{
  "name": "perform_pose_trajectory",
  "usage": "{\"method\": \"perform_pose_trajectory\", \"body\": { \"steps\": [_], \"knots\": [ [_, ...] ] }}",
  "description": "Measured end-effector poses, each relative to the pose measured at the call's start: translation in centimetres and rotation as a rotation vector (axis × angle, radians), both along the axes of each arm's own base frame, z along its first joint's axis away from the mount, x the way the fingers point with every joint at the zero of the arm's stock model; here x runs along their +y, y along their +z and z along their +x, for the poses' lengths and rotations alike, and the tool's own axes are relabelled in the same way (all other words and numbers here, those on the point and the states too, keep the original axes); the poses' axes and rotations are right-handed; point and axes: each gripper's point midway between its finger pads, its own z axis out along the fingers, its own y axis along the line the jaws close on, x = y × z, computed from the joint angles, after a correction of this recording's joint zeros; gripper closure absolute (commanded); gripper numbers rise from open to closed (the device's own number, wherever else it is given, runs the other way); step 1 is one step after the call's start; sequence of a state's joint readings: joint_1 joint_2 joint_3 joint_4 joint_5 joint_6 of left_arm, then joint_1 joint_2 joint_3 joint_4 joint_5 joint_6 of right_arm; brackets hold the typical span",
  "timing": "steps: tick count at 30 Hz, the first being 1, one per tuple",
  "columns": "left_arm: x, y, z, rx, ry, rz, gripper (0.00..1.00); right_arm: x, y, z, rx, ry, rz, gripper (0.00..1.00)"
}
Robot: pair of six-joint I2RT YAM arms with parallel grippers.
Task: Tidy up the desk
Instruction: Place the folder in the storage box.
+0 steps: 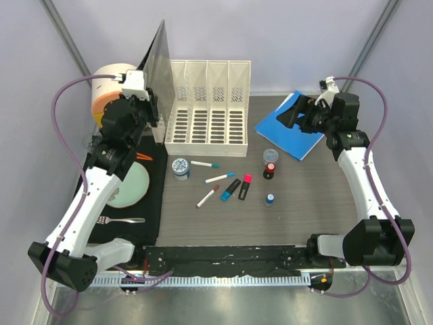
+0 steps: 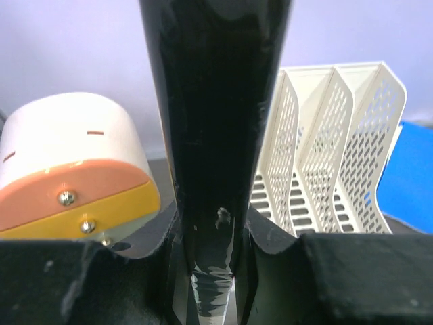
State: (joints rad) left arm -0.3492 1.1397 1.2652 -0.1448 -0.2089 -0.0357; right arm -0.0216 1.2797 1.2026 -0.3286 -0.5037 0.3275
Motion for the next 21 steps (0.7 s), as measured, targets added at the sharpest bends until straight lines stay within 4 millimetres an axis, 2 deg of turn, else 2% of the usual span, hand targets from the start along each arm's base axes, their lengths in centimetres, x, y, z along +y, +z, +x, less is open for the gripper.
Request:
{"method": "perform_pose_trajectory", "body": {
  "steps": [2, 5, 8, 11, 15, 18, 21],
  "knots": [
    [-0.1, 0.6, 0.4, -0.043, 0.0, -0.013, 1.0, 0.0, 0.3, 0.0, -0.009, 0.001, 0.004, 0.1],
    [-0.6, -0.1, 1.7, -0.084, -0.003, -0.026, 1.0, 0.1, 0.5, 0.0, -0.018, 0.002, 0.005, 0.11],
    [-1.3, -2.3, 3.6, -0.095, -0.003, -0.03, 1.0, 0.1, 0.5, 0.0, -0.019, 0.002, 0.005, 0.1],
    [-2.0, -5.4, 5.4, -0.089, -0.003, -0.029, 1.0, 0.1, 0.3, 0.2, -0.013, 0.002, 0.004, 0.1],
    [-2.2, -8.4, 6.7, -0.086, 0.01, -0.029, 1.0, 0.0, -0.9, 0.7, 0.017, 0.003, 0.003, 0.1],
    [-2.1, -8.5, 7.4, -0.124, 0.028, -0.047, 1.0, 0.0, -2.1, 1.2, 0.048, 0.004, 0.002, 0.1],
    [-1.9, -6.8, 7.5, -0.196, 0.043, -0.077, 1.0, 0.0, -2.8, 1.5, 0.068, 0.004, 0.001, 0.11]
  ]
}}
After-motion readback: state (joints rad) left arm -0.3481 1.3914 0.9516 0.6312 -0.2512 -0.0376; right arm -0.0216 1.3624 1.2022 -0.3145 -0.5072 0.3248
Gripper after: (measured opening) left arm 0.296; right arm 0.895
